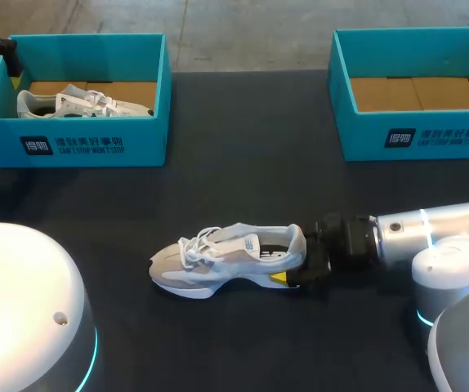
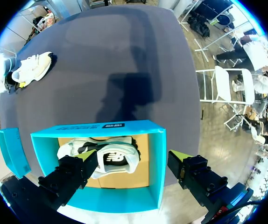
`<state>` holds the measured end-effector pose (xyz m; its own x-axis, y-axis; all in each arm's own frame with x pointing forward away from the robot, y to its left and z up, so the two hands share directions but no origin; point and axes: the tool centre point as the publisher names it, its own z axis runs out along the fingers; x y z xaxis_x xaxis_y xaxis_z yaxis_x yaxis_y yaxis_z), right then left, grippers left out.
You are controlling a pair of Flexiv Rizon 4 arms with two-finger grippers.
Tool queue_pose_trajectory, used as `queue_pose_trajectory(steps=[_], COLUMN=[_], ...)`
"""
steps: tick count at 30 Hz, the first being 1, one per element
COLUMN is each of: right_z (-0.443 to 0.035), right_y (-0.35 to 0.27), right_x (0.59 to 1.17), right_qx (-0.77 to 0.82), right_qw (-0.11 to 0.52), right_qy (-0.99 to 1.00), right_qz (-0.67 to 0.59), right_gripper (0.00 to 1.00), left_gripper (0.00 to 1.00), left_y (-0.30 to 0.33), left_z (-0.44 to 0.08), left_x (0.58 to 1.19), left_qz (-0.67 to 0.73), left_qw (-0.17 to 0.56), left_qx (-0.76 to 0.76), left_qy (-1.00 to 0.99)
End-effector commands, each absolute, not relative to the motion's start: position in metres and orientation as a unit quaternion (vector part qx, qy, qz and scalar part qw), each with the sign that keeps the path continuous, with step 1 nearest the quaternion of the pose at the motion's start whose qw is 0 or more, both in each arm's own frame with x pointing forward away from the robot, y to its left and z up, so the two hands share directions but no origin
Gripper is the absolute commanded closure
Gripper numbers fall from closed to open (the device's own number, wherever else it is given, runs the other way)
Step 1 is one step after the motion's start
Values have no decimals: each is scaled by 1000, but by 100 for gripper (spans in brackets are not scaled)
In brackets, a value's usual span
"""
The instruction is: Take the shoe out of the shoebox, open the shoe tongue, remove and reinsert the insole, then place the shoe into the shoebox
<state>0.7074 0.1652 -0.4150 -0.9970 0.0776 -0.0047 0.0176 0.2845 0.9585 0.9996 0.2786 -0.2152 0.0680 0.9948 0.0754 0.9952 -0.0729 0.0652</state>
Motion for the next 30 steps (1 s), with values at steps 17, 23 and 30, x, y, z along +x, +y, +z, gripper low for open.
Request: queue_pose_trajectory(steps=[17,23,30], right_z=[-415,-415,-415], right_y=[166,166,166], right_x=[703,703,703], right_qx=[35,35,35], right_qw=[28,28,28], right_qy=[801,801,801], right_qz=[597,597,597], right_gripper=[100,100,100], left_gripper=[0,0,0], left_y=[260,229,201], left_z=[-195,-186,-184], left_x=[969,937,920], left_qz=[-28,-62,-19], left_qw=[-33,-14,83], left_qx=[-741,-672,-465], left_qy=[-670,-738,-881])
